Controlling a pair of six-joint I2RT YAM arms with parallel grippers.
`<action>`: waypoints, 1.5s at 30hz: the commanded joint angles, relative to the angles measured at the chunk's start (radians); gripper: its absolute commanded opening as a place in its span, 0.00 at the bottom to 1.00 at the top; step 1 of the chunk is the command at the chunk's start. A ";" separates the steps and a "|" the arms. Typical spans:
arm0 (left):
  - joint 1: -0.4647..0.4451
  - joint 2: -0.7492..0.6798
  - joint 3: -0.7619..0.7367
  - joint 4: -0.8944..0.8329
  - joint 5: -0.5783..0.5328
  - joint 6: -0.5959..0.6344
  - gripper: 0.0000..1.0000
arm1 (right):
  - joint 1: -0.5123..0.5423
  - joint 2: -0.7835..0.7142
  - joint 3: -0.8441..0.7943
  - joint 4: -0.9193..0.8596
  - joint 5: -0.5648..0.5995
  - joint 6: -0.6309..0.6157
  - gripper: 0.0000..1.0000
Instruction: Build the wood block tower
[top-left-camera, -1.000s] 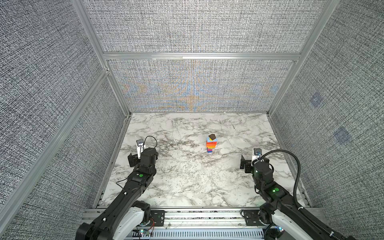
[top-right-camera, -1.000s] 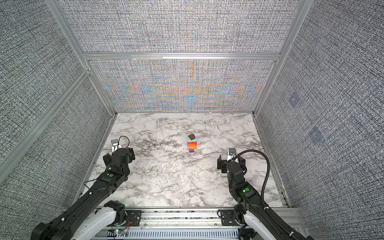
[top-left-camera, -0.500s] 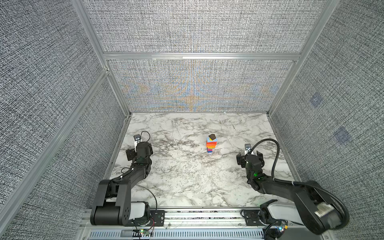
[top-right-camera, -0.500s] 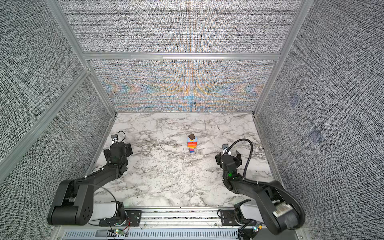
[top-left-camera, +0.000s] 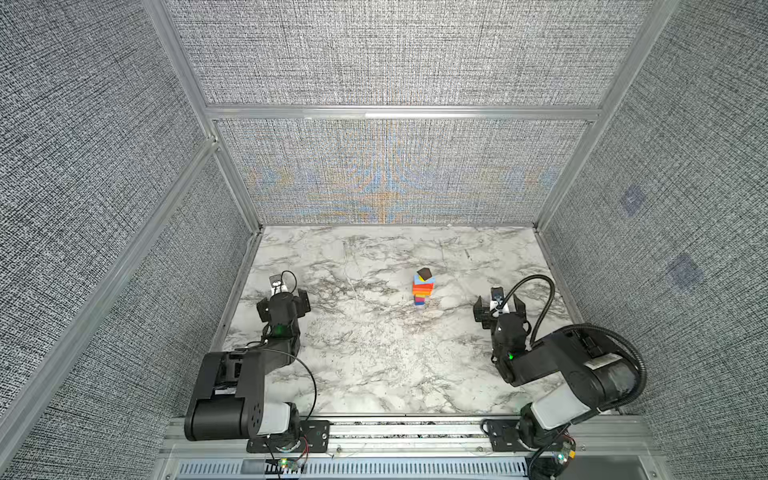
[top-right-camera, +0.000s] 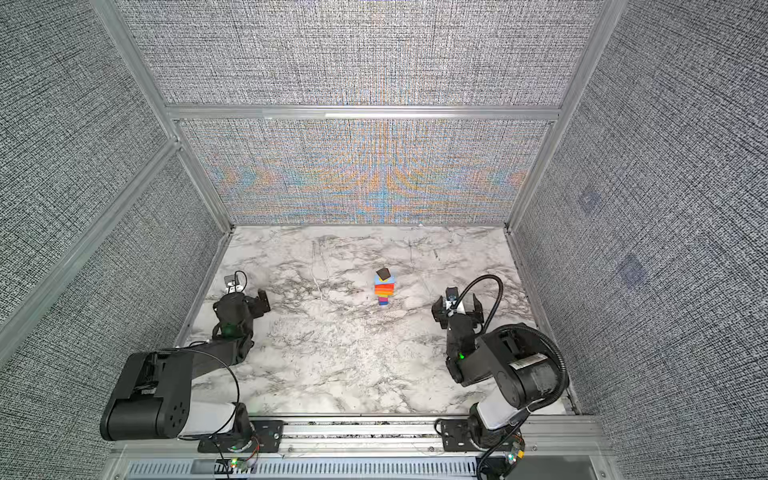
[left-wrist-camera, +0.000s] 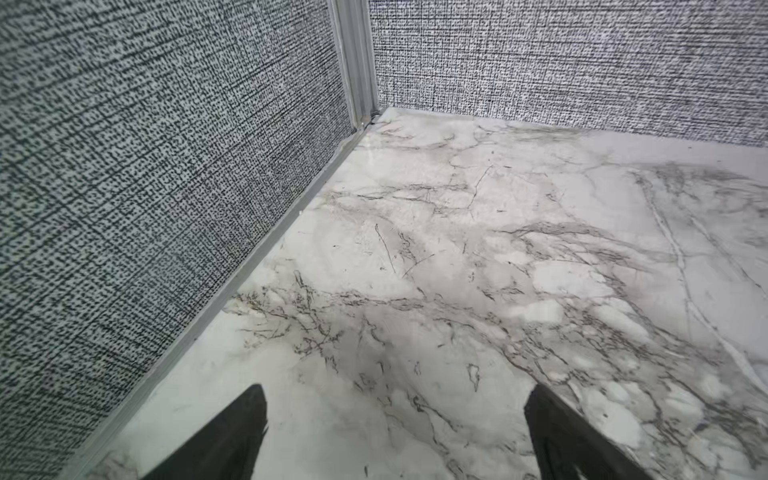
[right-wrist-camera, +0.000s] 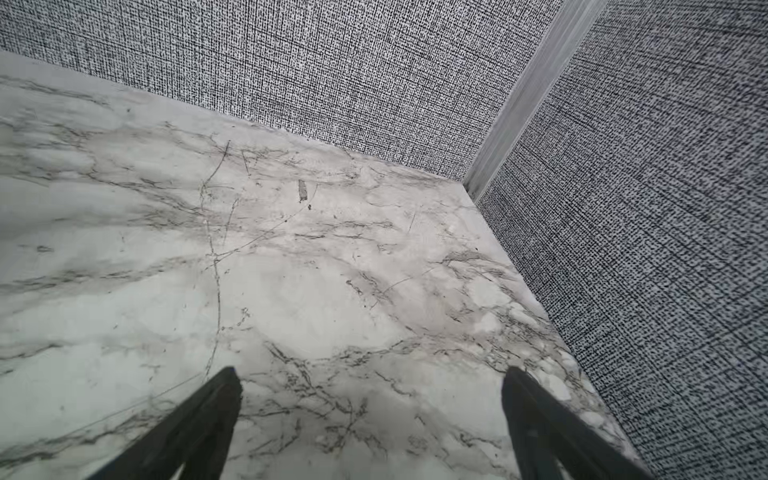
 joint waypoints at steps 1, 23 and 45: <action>0.000 0.015 -0.034 0.170 0.095 0.061 0.99 | -0.051 0.012 -0.013 0.070 -0.139 0.064 0.99; 0.001 0.131 -0.007 0.244 0.095 0.050 0.99 | -0.208 -0.042 0.215 -0.433 -0.351 0.193 0.99; 0.012 0.155 -0.151 0.550 0.088 0.032 0.99 | -0.209 -0.036 0.056 -0.134 -0.285 0.215 0.99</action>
